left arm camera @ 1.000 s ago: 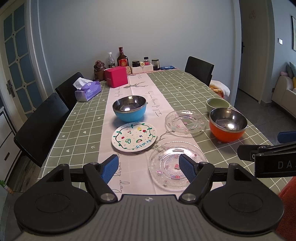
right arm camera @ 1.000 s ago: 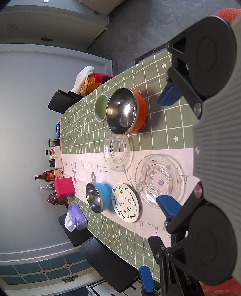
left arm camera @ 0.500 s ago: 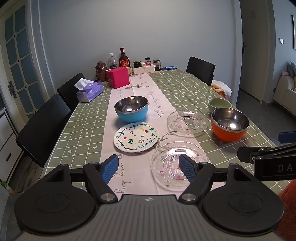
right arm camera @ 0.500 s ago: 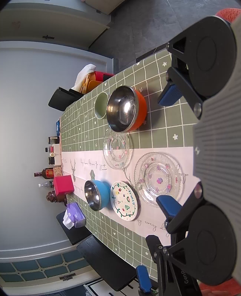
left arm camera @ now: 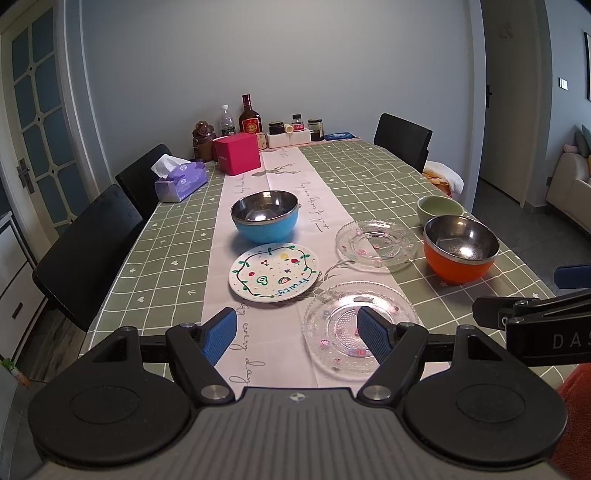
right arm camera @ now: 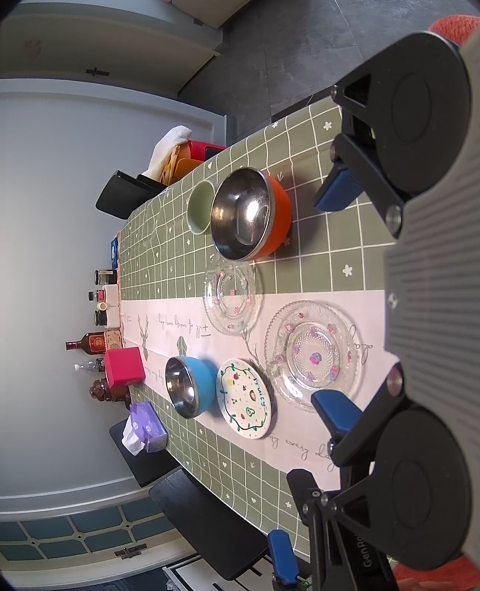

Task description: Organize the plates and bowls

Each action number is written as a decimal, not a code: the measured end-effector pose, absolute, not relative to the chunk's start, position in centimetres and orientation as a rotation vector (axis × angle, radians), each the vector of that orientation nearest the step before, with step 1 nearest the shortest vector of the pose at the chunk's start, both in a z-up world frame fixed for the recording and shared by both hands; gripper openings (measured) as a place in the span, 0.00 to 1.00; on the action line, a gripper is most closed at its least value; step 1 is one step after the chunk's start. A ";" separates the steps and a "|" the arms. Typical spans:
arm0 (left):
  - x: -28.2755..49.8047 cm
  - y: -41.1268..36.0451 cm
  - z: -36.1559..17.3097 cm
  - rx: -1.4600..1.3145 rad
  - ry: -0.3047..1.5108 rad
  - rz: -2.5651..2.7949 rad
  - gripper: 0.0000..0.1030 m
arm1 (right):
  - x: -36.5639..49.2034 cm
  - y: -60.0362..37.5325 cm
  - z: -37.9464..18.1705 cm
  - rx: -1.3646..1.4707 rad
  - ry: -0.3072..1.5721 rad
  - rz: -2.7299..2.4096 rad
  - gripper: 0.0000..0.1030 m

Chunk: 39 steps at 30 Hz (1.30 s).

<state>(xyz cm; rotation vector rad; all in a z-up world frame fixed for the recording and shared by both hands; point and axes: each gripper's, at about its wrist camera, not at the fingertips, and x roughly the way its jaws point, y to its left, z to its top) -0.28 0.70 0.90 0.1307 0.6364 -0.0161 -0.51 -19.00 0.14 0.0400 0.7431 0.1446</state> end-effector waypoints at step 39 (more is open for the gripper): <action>0.6 1.3 -0.8 0.101 0.649 -0.034 0.85 | 0.6 -18.4 -1.0 0.015 0.759 0.149 0.97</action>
